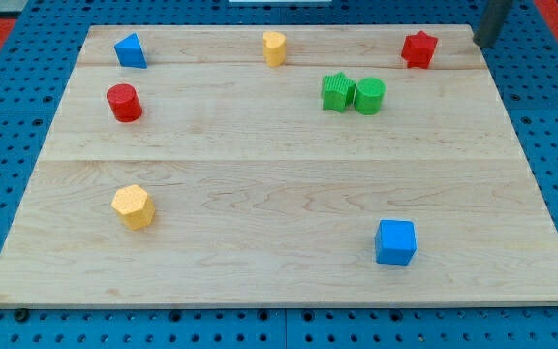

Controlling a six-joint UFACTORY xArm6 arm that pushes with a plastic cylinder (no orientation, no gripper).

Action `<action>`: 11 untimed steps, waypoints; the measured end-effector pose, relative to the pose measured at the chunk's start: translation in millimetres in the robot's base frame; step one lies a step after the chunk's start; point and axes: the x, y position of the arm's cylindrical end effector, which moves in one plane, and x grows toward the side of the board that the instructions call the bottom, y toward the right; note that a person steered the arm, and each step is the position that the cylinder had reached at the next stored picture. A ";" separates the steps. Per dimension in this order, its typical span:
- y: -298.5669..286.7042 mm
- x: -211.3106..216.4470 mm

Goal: Move your arm to the top right side of the board

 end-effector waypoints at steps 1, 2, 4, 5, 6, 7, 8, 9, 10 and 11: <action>-49.6 13.7; -110.7 12.7; -78.4 -48.6; -83.1 -50.8; -45.0 -50.9; -2.6 -39.3; 3.5 -17.0; -1.3 9.1; -2.9 31.6; -11.3 42.3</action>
